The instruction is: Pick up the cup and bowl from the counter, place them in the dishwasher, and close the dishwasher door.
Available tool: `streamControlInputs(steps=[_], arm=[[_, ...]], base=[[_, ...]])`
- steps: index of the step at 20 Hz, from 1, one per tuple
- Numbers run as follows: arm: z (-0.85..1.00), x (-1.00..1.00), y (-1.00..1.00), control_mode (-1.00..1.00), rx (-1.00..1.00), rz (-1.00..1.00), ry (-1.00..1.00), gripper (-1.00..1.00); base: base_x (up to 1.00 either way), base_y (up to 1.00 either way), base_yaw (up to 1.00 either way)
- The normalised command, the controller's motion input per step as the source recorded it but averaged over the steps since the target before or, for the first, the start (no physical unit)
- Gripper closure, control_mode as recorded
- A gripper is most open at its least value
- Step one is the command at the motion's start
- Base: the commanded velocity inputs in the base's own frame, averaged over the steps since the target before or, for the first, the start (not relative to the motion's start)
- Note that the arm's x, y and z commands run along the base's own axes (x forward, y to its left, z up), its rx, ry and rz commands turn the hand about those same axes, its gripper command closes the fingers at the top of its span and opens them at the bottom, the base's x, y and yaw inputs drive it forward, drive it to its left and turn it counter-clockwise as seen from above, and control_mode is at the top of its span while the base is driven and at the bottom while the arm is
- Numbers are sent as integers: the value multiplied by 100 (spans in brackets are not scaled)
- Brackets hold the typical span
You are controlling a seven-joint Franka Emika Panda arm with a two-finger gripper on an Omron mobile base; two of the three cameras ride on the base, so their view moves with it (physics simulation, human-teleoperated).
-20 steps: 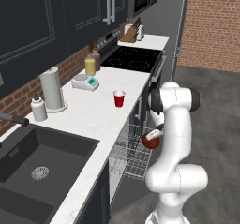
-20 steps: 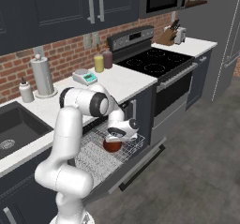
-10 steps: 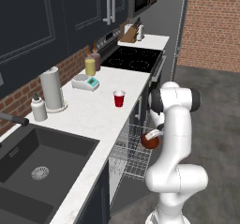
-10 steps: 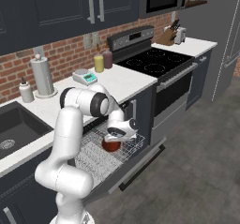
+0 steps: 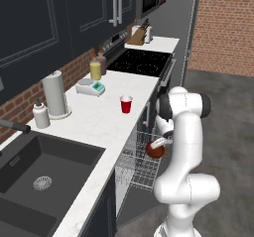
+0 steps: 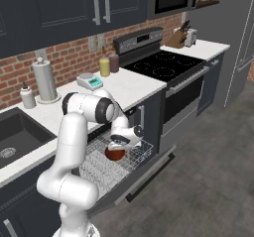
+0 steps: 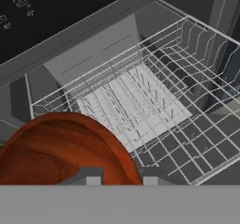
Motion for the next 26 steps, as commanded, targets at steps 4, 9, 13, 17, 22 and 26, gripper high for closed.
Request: streamControlInputs(steps=[4, 9, 13, 17, 22, 26], arm=[[-18, 0, 4, -100, 0, 4, -3, 100], [-21, 1, 0, -100, 0, 9, -6, 100], [-12, 5, 0, -100, 2, 13, -3, 100], [-1, 7, 0, -100, 1, 13, 0, 100], [-3, 10, 0, -100, 1, 13, 0, 100], [-10, 24, 1, -100, 0, 11, 0, 100]], base=[[0, 0, 0], [0, 0, 0], [0, 0, 0], [0, 0, 0], [0, 0, 0], [0, 0, 0]])
